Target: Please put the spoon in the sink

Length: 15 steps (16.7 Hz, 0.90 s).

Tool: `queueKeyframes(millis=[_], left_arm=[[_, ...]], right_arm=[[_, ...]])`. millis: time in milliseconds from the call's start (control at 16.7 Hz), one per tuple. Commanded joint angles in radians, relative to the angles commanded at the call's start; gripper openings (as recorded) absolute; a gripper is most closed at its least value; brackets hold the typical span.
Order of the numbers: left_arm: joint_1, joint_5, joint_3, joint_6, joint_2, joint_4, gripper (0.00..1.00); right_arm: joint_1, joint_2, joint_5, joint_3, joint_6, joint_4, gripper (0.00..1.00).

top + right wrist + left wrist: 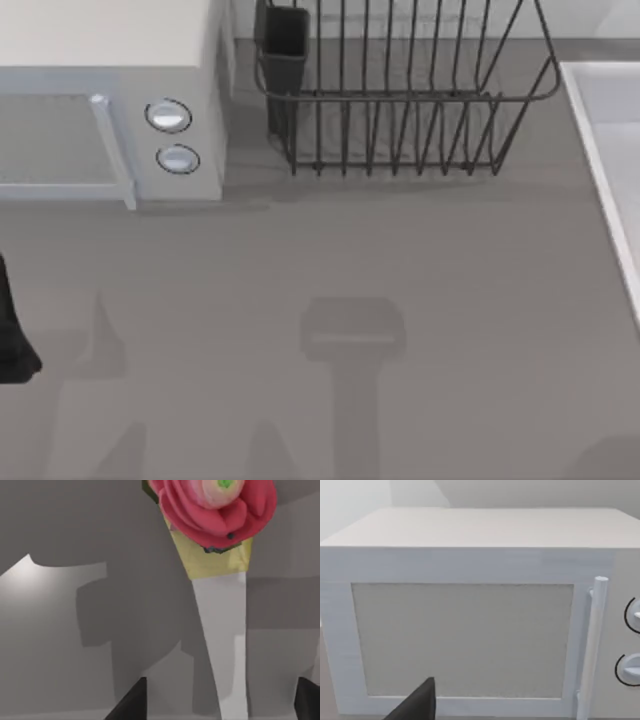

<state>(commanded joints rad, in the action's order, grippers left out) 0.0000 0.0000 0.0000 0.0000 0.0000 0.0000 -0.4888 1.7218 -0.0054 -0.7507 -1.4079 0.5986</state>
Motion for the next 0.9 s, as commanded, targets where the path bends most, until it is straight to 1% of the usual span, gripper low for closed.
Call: queueKeyframes(millis=[360,420,540,660,900], left_arm=[[0.000,0.000,0.000,0.000,0.000,0.000,1.00],[0.000,0.000,0.000,0.000,0.000,0.000,1.00],[0.000,0.000,0.000,0.000,0.000,0.000,1.00],[0.000,0.000,0.000,0.000,0.000,0.000,1.00],[0.000,0.000,0.000,0.000,0.000,0.000,1.00]], right_arm=[[0.000,0.000,0.000,0.000,0.000,0.000,0.00],[0.005,-0.069,0.005,-0.030,0.041,0.100,0.00],[0.004,-0.076,0.005,-0.044,0.040,0.116,0.00],[0.002,-0.096,0.005,-0.085,0.035,0.175,0.00],[0.001,-0.162,0.005,-0.198,0.030,0.397,0.00]])
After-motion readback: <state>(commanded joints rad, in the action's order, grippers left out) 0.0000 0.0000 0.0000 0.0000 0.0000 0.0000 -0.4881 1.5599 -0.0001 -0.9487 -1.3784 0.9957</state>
